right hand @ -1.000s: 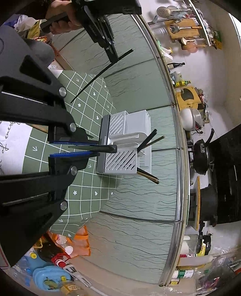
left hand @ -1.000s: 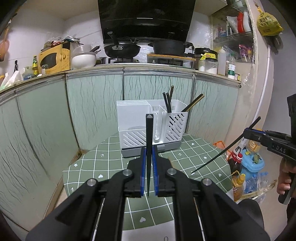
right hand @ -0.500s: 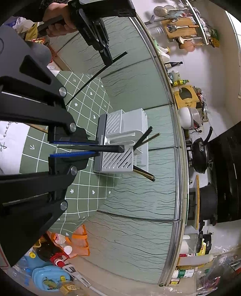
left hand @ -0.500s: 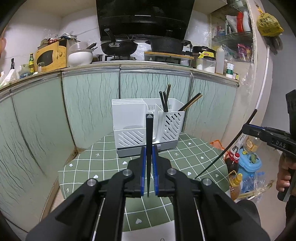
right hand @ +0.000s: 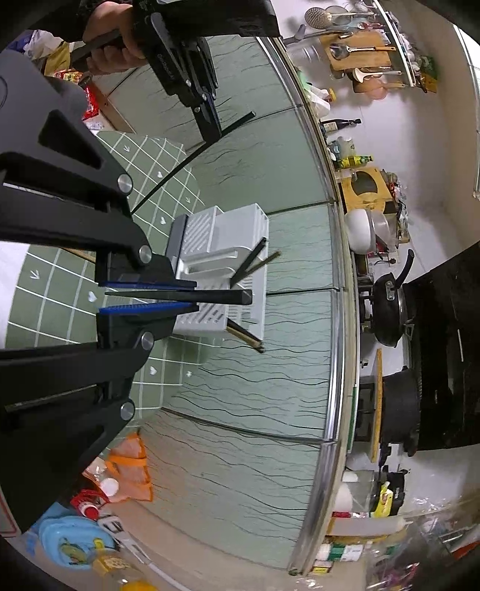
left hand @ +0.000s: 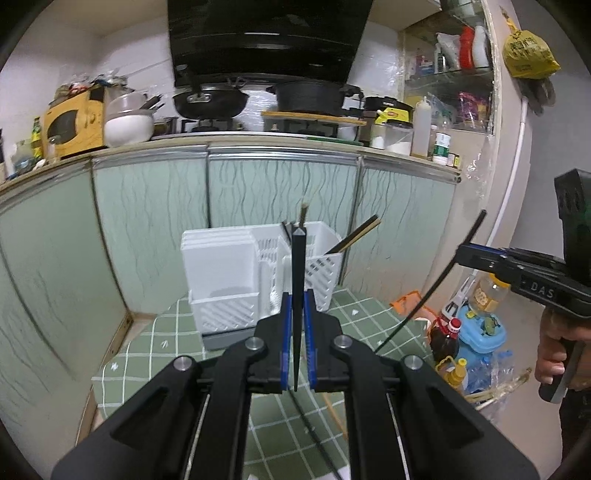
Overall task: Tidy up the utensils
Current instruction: 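Lift both black chopsticks and carry them toward the white holder, then lower both black chopsticks into the holder slots and open both tools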
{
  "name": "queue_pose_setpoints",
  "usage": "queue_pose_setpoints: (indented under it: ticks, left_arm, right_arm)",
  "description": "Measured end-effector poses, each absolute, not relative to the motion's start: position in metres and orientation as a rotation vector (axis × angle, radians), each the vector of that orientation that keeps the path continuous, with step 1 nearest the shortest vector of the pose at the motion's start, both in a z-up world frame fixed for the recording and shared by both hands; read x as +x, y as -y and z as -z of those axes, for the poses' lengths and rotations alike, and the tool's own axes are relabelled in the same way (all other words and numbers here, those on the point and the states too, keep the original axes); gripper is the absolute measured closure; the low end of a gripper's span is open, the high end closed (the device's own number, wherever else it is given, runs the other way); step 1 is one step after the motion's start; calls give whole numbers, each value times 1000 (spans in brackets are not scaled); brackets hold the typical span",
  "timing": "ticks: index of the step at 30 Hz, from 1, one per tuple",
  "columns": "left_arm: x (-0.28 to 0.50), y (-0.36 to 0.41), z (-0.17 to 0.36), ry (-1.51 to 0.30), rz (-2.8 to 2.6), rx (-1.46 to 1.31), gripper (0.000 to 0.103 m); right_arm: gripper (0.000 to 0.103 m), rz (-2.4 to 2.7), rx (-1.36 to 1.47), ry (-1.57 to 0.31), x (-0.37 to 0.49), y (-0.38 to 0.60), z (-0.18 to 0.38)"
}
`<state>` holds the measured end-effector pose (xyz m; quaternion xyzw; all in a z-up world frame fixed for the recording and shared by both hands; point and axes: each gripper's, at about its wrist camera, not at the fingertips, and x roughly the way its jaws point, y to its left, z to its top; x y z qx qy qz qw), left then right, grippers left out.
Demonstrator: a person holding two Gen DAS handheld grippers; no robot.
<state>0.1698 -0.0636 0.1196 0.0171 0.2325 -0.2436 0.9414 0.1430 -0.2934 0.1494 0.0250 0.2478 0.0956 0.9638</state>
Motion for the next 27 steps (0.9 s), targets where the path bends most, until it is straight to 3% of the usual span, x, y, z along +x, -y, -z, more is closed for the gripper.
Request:
queue_pose_setpoints:
  ticks: [27]
  left_arm:
    - [284, 143, -246, -460, 637, 87, 97]
  right_arm:
    - [97, -271, 60, -530, 257, 320, -260]
